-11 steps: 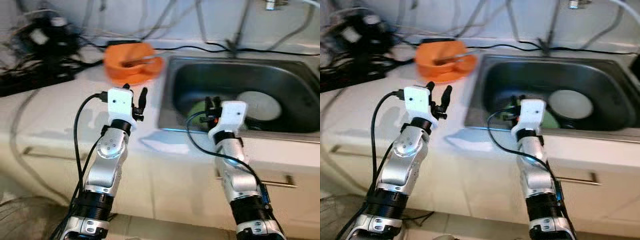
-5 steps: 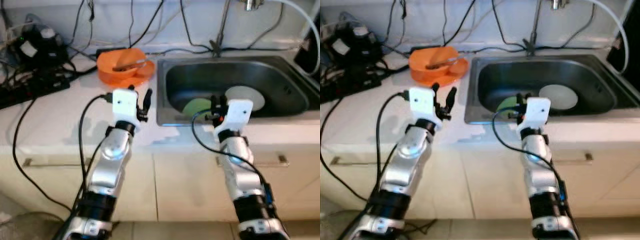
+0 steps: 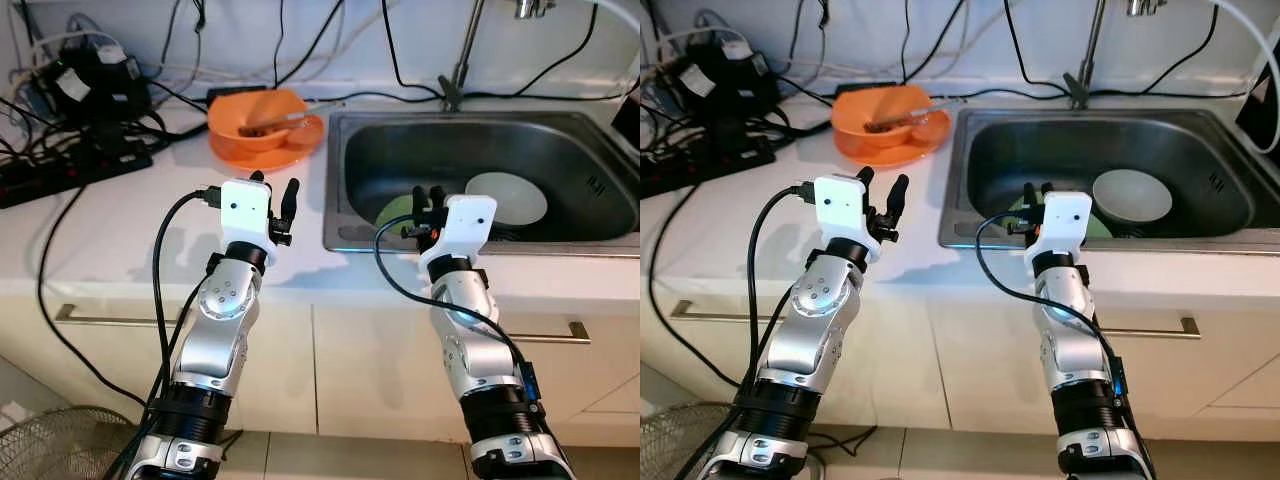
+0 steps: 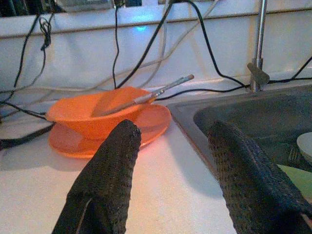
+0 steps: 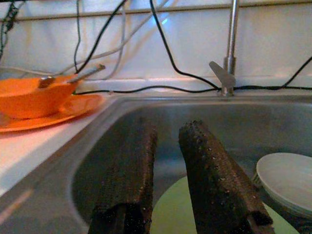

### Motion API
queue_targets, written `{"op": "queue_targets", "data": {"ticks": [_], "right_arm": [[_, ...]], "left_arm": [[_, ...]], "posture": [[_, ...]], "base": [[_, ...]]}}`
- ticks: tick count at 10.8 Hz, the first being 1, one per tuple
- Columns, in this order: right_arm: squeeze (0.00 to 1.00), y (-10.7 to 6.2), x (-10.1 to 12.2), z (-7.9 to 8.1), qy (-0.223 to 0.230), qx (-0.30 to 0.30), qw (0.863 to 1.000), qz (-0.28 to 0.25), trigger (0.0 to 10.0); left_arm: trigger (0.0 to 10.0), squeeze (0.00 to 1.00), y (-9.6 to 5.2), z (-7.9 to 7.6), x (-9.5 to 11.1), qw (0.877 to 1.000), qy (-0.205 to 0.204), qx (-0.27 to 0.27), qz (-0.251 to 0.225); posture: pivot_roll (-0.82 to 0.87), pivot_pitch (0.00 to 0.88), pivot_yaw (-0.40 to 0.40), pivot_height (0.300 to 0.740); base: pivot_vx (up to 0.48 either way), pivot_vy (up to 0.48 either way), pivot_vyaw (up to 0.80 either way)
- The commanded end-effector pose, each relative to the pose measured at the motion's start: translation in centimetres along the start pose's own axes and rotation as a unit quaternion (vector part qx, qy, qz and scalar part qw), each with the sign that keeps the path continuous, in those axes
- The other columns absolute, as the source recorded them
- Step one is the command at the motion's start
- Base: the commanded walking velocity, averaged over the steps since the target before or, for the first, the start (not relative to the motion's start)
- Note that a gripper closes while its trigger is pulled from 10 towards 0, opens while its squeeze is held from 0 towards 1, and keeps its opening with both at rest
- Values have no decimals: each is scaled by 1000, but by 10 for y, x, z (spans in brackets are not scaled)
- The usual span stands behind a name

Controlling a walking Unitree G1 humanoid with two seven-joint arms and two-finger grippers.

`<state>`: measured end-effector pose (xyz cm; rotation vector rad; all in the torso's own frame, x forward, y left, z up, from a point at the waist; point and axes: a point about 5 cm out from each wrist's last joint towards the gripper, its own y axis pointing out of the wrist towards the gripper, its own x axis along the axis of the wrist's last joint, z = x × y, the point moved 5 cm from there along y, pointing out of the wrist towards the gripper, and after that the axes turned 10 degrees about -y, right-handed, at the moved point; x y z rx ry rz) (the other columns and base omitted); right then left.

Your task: Kitchen organization

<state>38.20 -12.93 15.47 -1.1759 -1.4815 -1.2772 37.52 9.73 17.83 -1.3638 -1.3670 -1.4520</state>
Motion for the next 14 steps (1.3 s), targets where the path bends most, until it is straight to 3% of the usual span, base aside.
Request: {"op": "queue_targets", "data": {"ticks": [1, 5, 12, 14], "right_arm": [[0, 2, 2, -2, 7, -6, 1000, -2, 10000], [0, -2, -2, -5, 7, -15, 1000, 7, 10000], [0, -4, -5, -5, 11, -16, 1000, 10, 10000], [0, -2, -3, -2, 4, -11, 1000, 5, 10000]], "left_arm": [[10000, 0, 2, 5, 0, 1000, -10, 12, 5], [10000, 0, 0, 10, -4, 1000, 6, 17, 14], [10000, 0, 1, 10, 3, 1000, -6, 27, 0], [10000, 0, 2, 11, 4, 1000, -5, 26, -3]], "posture": [[57, 0, 68, 740], [51, 0, 78, 740], [46, 0, 88, 740], [47, 0, 87, 740]], "base": [[0, 247, 0], [0, 404, 0], [0, 0, 0], [315, 0, 0]]}}
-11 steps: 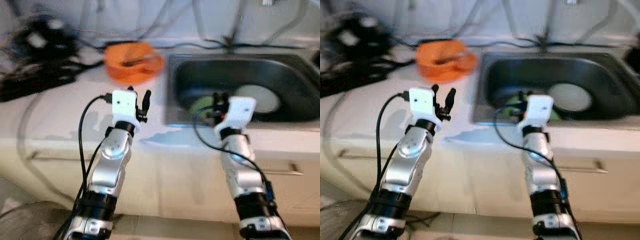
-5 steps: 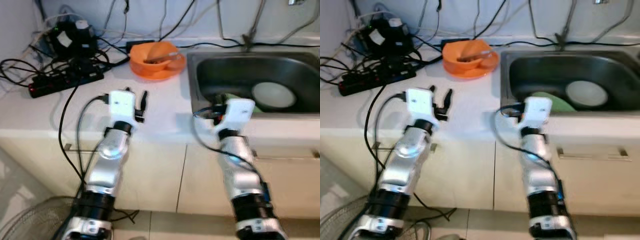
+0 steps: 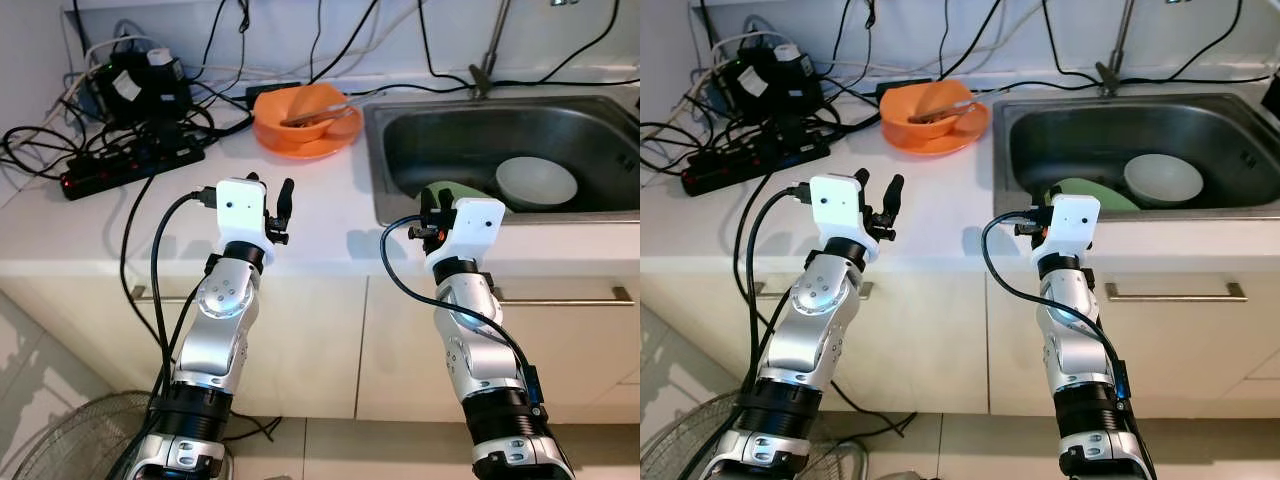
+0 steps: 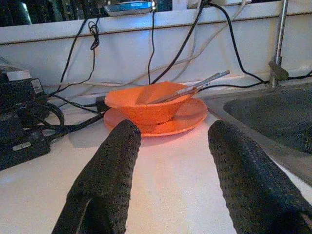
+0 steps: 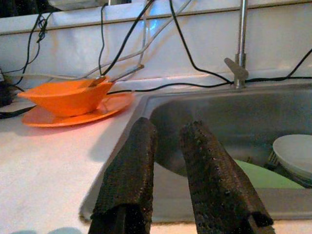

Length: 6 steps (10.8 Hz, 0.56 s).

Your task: Kitchen organization

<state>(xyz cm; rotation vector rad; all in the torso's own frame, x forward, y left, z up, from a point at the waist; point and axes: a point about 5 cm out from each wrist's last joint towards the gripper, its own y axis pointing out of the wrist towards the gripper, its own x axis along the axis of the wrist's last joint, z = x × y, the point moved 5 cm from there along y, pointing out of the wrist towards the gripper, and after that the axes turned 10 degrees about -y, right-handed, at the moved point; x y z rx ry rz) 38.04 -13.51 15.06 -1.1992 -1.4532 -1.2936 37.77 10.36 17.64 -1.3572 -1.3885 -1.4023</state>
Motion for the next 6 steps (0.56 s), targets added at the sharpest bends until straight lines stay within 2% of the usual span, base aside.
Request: {"op": "queue_targets", "data": {"ticks": [1, 6], "right_arm": [[0, 2, 1, 3, -7, 4, 1000, 2, 10000], [0, 5, 4, 5, -4, 3, 1000, -3, 10000]], "left_arm": [[10000, 0, 2, 4, 5, 1000, 3, 6, -8], [10000, 0, 4, 6, 5, 1000, 6, 8, -5]], "posture": [[48, 0, 87, 740], [53, 0, 86, 740]], "base": [[371, 0, 0], [384, 0, 0]]}}
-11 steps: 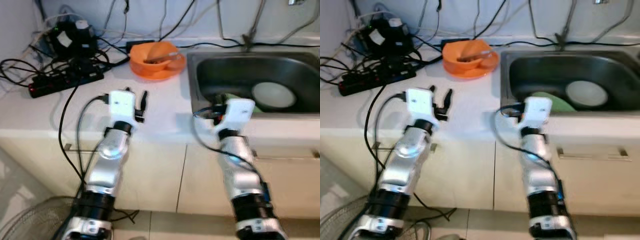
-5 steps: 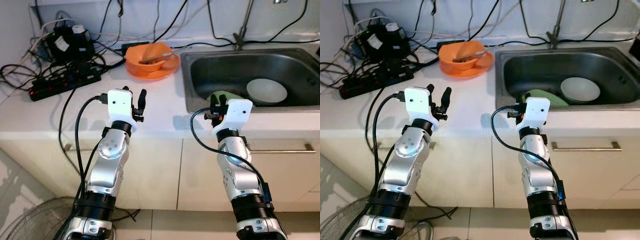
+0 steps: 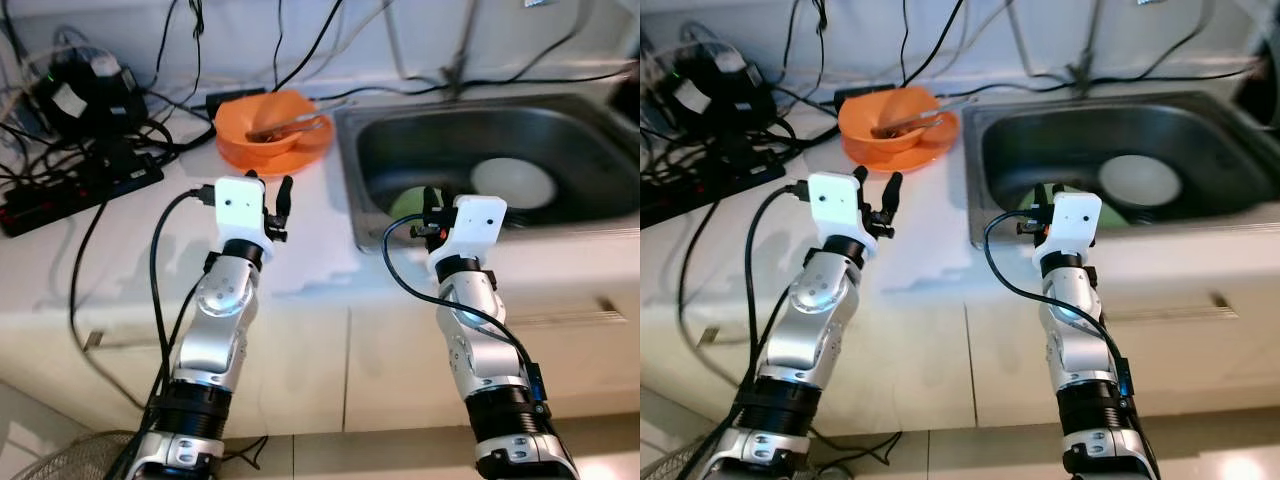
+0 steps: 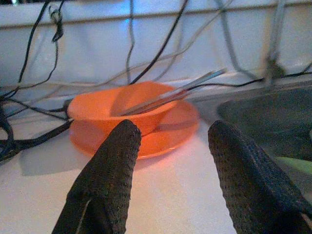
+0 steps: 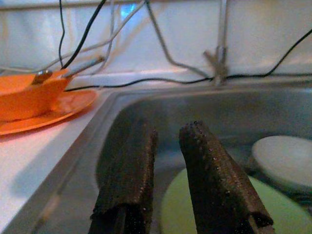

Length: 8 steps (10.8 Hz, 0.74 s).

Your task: Kitchen organization

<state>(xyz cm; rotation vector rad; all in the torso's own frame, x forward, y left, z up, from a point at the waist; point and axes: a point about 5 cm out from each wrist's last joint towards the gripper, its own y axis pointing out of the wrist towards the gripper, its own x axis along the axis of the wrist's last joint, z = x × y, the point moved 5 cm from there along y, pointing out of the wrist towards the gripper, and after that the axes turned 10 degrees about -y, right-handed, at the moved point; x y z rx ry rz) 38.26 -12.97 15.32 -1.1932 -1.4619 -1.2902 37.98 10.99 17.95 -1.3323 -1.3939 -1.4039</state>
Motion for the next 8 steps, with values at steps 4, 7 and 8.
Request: {"op": "queue_targets", "data": {"ticks": [4, 7, 8], "right_arm": [[0, 3, 2, 1, -3, 3, 1000, -1, 10000], [0, 2, 1, 4, -1, 7, 1000, 0, 10000], [0, 2, 1, 4, -1, 8, 1000, 0, 10000]], "left_arm": [[10000, 0, 2, 1, 6, 1000, -3, 7, -9], [10000, 0, -1, -1, 9, 1000, -15, 4, -19], [10000, 0, -1, -1, 9, 1000, -16, 4, -18]], "posture": [[62, 0, 76, 740], [66, 0, 72, 740], [66, 0, 71, 740]], "base": [[387, 0, 0], [101, 0, 0], [0, 0, 0]]}}
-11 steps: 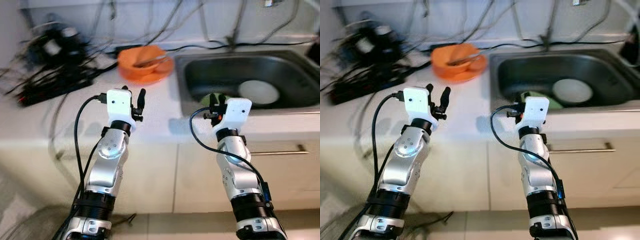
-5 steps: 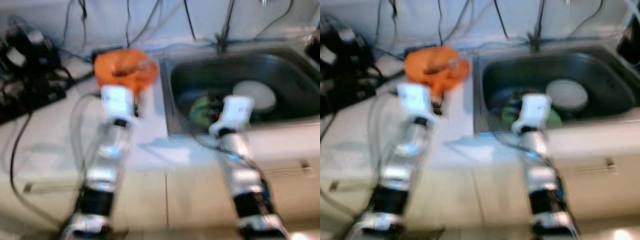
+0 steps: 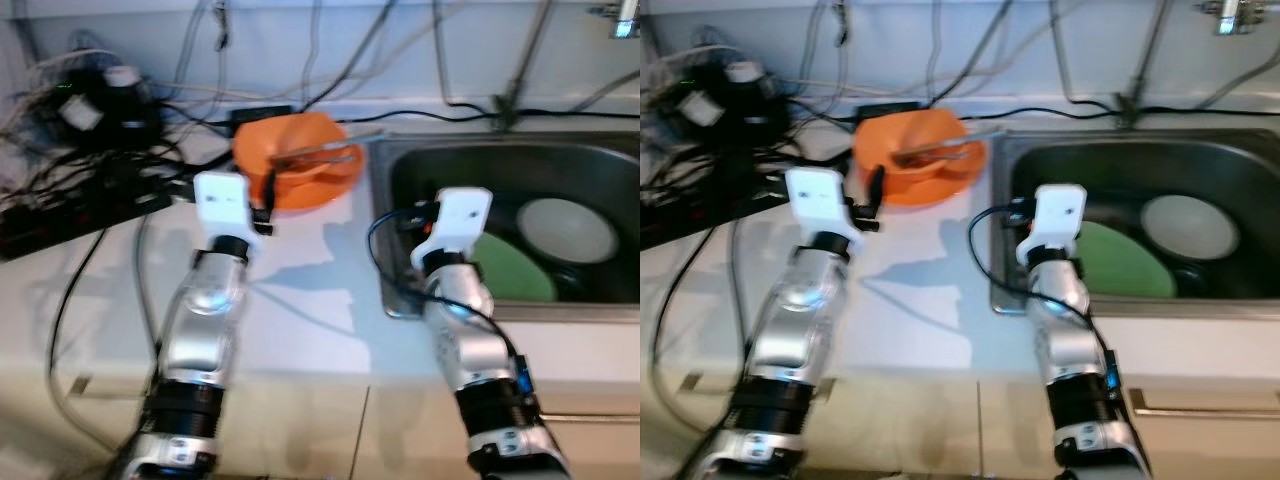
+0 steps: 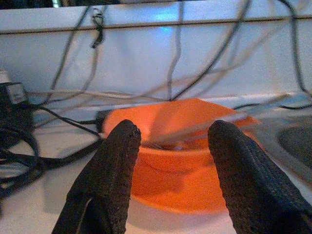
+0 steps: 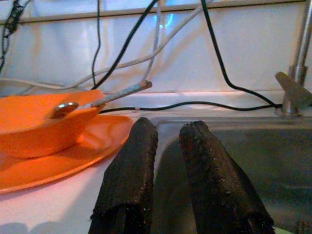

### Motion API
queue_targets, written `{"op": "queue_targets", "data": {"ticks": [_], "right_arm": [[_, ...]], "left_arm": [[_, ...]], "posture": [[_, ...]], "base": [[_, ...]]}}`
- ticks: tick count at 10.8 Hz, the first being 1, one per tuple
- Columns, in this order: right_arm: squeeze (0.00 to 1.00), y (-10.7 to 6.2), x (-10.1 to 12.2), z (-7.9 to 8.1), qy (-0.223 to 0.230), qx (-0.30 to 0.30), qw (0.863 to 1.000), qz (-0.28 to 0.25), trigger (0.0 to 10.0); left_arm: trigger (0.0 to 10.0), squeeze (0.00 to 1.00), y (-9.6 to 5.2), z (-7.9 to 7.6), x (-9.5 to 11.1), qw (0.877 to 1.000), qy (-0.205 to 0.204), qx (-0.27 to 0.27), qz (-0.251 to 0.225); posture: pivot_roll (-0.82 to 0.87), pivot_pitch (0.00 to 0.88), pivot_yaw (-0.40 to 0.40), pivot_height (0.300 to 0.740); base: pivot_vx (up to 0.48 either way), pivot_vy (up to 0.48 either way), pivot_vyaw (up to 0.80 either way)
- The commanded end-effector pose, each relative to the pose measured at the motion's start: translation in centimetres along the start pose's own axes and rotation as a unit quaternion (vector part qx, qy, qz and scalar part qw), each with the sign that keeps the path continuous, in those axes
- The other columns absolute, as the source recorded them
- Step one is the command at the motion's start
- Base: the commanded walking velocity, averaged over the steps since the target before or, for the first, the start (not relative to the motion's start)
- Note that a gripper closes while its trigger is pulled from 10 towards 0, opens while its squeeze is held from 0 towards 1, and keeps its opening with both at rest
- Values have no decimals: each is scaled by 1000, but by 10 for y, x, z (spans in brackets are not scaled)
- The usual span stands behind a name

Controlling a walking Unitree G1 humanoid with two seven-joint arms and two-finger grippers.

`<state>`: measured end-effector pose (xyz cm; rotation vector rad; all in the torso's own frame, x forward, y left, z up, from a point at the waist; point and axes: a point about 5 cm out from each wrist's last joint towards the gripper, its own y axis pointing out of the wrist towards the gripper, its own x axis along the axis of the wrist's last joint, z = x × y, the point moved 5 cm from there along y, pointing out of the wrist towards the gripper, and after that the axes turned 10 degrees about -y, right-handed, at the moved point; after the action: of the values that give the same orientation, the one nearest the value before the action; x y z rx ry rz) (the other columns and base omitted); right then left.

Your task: Kitchen organization

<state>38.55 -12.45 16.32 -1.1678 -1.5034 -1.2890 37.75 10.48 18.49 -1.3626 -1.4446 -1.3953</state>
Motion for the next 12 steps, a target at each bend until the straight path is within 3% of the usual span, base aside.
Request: {"op": "queue_targets", "data": {"ticks": [1, 4, 5, 7, 9, 12], "right_arm": [[0, -4, -9, 0, 4, -2, 1000, 16, 10000], [0, -4, -10, 1, 3, -1, 1000, 18, 10000], [0, -4, -10, 2, 3, -1, 1000, 20, 10000], [0, -3, -9, 6, 7, 2, 1000, 19, 10000], [0, -2, -10, 6, 7, 3, 1000, 20, 10000], [0, 0, -10, 10, 11, 6, 1000, 19, 10000]], "left_arm": [[10000, 0, 0, 3, 4, 1000, -3, 1, 0], [10000, 0, 8, -9, 14, 998, 11, -50, 45], [10000, 1000, 10, -6, 17, 997, 0, -50, 52], [10000, 1000, 9, 2, 8, 994, -30, -43, 97], [10000, 1000, 10, 3, 3, 987, -11, -60, 147], [10000, 1000, 20, 4, 0, 983, 20, -64, 173]], "posture": [[65, 0, 70, 740], [68, 0, 75, 740], [70, 0, 79, 740], [65, 0, 85, 740], [67, 0, 90, 740], [65, 0, 99, 740]], "base": [[0, 0, 0], [0, 0, 0], [0, 0, 0], [0, 0, 0], [0, 0, 0], [0, 0, 0]]}}
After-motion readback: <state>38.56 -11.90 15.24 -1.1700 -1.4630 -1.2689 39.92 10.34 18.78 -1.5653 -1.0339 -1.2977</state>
